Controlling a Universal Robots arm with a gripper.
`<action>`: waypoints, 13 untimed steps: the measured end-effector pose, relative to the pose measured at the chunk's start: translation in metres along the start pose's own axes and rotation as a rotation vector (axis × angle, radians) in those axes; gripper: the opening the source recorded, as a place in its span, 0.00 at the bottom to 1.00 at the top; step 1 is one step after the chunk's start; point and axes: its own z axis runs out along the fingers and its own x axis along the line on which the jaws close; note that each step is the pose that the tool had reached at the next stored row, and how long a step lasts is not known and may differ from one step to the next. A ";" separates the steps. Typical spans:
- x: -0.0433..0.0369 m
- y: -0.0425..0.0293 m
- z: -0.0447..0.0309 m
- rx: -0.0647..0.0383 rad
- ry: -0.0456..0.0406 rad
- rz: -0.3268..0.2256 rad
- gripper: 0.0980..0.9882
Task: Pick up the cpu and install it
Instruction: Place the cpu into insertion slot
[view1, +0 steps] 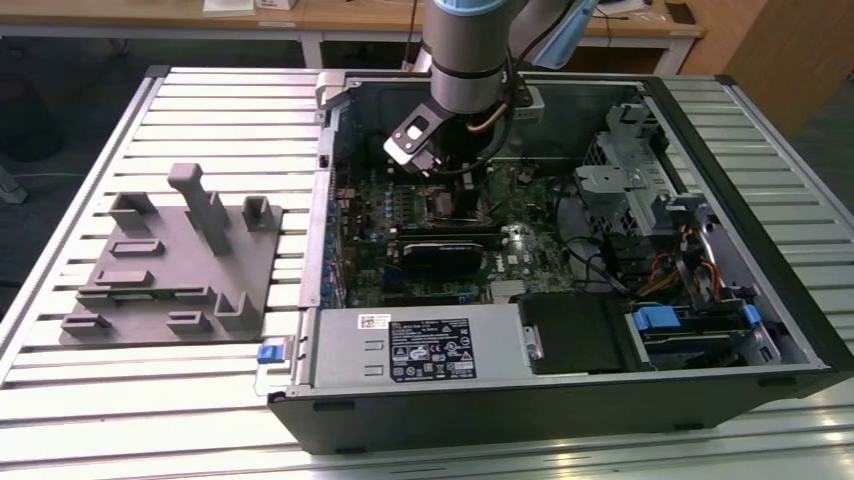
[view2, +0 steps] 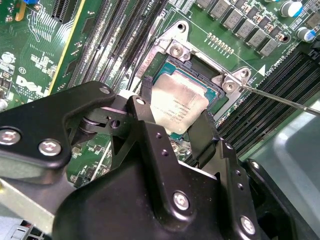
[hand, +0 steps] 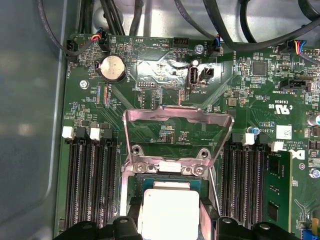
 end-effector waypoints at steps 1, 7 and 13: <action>0.0002 0.0000 0.0002 0.000 0.0002 0.000 0.51; 0.0010 0.0000 0.0020 0.000 0.0002 0.000 0.58; 0.0033 0.0001 0.0021 0.000 0.0005 0.000 0.58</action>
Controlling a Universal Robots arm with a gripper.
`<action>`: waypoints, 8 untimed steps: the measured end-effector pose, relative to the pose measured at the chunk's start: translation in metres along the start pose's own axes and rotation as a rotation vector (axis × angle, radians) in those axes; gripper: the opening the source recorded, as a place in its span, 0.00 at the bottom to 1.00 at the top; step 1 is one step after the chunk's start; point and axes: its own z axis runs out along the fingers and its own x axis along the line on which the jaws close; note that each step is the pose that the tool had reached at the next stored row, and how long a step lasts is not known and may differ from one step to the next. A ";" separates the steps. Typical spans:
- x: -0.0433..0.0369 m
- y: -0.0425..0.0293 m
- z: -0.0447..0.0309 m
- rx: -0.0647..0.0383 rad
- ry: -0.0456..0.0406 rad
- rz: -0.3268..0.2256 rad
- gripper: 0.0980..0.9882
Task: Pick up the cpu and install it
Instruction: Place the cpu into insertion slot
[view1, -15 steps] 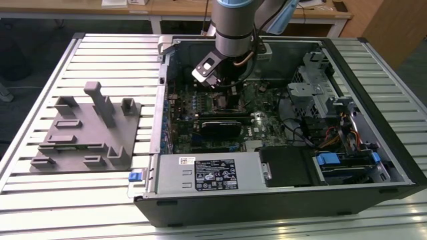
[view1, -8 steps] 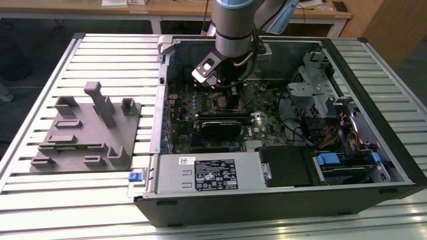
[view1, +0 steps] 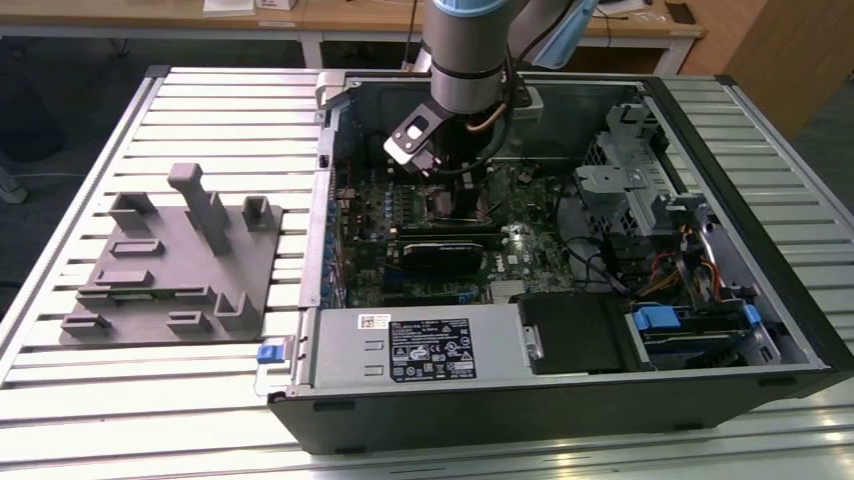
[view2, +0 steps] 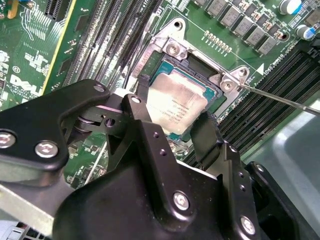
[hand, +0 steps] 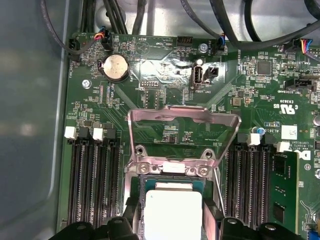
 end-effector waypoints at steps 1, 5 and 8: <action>0.0000 0.0000 0.0000 0.000 0.0001 0.000 0.58; 0.0000 0.0000 0.0000 0.000 0.0001 0.000 0.58; -0.0003 0.0000 -0.0001 0.000 -0.0024 0.000 0.58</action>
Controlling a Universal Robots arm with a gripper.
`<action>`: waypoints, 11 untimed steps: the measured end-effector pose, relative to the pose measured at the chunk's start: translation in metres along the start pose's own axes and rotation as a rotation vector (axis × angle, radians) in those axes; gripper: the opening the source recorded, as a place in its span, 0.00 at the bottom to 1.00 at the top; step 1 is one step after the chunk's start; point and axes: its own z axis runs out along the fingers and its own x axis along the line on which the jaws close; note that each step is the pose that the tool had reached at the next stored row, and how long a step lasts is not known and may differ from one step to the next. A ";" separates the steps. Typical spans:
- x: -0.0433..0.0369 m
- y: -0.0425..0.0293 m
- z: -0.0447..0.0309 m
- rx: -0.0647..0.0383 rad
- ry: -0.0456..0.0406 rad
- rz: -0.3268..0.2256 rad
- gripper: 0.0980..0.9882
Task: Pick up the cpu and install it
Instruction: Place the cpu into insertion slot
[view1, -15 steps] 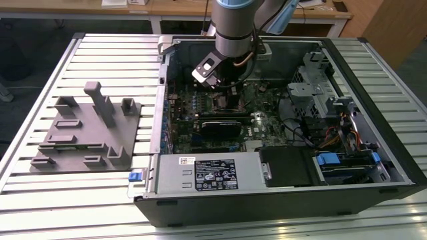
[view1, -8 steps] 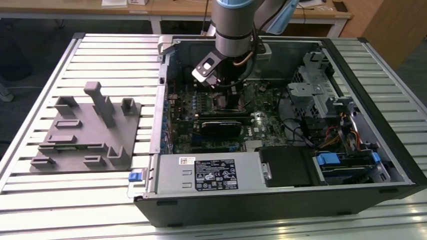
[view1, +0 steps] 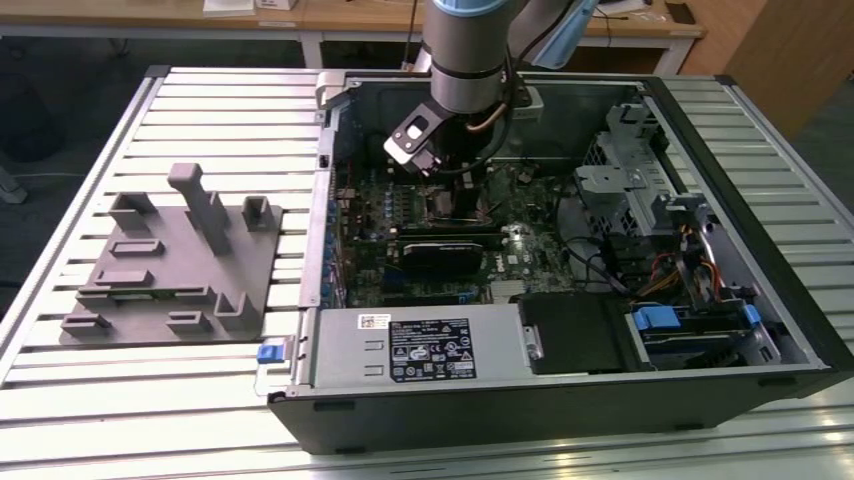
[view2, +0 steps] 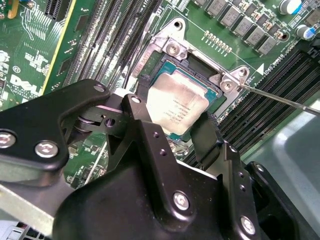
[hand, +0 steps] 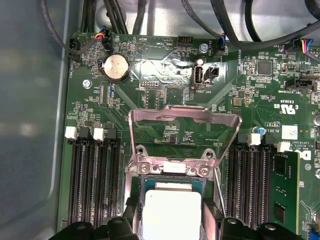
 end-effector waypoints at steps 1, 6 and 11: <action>-0.0002 0.0000 0.0000 0.000 -0.0014 0.000 0.58; -0.0003 0.0001 -0.0017 0.000 -0.0030 0.000 0.58; -0.0003 0.0003 -0.0063 0.000 -0.0029 0.000 0.58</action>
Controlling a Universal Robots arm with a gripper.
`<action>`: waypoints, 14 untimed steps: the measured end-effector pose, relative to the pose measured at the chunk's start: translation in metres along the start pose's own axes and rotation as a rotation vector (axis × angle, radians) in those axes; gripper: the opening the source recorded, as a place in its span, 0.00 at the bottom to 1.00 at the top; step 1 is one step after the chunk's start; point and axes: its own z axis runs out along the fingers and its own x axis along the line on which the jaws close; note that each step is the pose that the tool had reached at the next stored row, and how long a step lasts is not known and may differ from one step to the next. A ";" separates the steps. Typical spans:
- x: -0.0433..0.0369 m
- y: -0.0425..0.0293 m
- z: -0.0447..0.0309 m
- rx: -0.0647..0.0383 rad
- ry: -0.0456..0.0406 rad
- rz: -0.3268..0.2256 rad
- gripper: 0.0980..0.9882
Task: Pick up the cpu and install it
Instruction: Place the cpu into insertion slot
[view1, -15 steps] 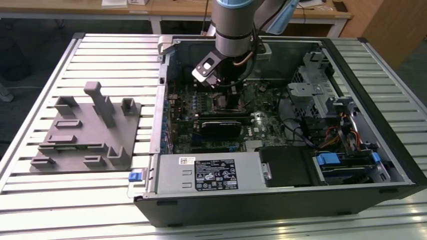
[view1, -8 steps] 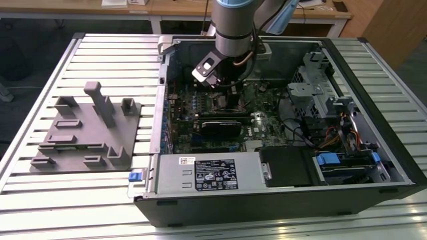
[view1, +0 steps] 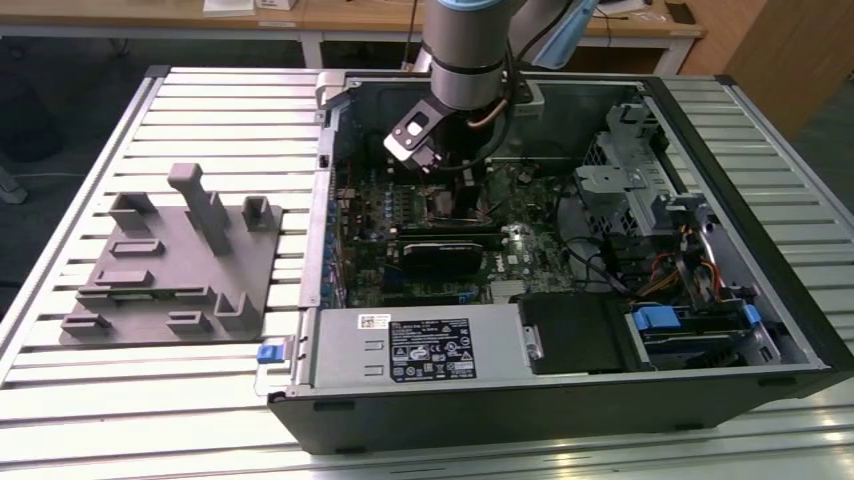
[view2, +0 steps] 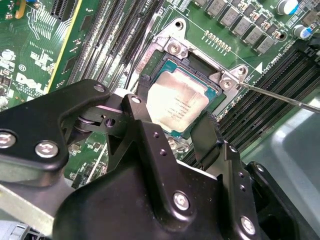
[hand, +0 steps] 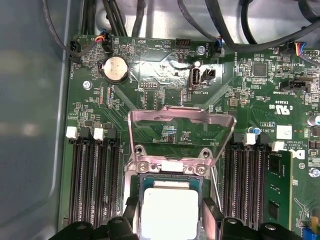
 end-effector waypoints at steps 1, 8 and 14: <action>0.0000 0.0000 -0.0012 0.000 0.0000 0.000 0.58; -0.0001 0.0004 -0.0087 0.000 0.0000 0.000 0.36; -0.0001 0.0006 -0.0132 0.001 -0.0001 0.000 0.03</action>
